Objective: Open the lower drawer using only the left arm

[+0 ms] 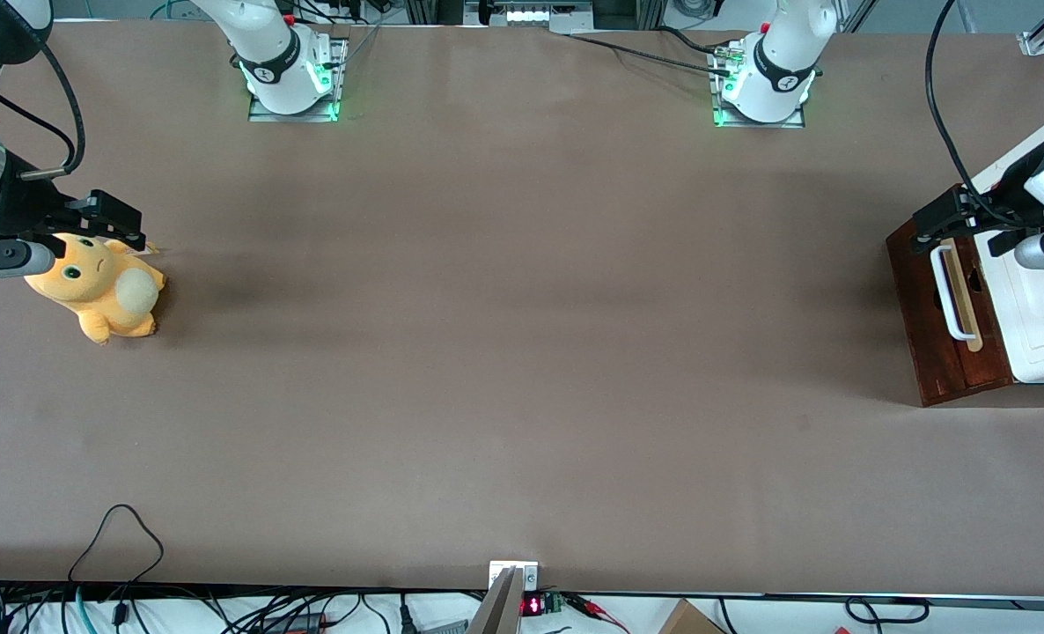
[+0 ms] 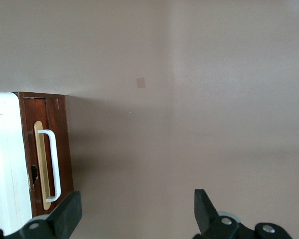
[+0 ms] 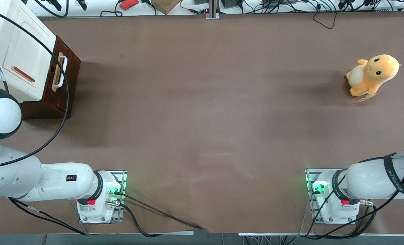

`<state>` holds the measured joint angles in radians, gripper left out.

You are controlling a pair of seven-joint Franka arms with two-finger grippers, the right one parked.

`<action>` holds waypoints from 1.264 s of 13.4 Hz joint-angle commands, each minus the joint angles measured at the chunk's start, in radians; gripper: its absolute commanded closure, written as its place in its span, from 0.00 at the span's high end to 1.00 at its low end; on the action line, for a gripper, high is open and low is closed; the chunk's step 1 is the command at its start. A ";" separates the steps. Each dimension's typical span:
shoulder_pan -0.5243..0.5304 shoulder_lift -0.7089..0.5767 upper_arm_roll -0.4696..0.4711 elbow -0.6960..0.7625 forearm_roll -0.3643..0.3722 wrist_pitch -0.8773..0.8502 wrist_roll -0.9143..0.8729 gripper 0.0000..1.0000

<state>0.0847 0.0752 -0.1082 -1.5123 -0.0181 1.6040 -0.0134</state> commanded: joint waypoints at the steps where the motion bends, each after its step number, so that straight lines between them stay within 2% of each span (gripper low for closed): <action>1: 0.012 0.018 0.004 0.029 -0.017 -0.021 -0.002 1.00; 6: 0.021 0.072 0.004 0.029 0.000 -0.019 0.007 1.00; 12: -0.031 0.152 -0.021 0.012 0.213 -0.019 -0.080 1.00; 14: -0.033 0.181 -0.025 -0.003 0.245 -0.012 -0.105 1.00; 17: -0.052 0.227 -0.051 -0.035 0.393 -0.012 -0.112 1.00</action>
<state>0.0482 0.2808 -0.1444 -1.5299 0.2882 1.6001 -0.1027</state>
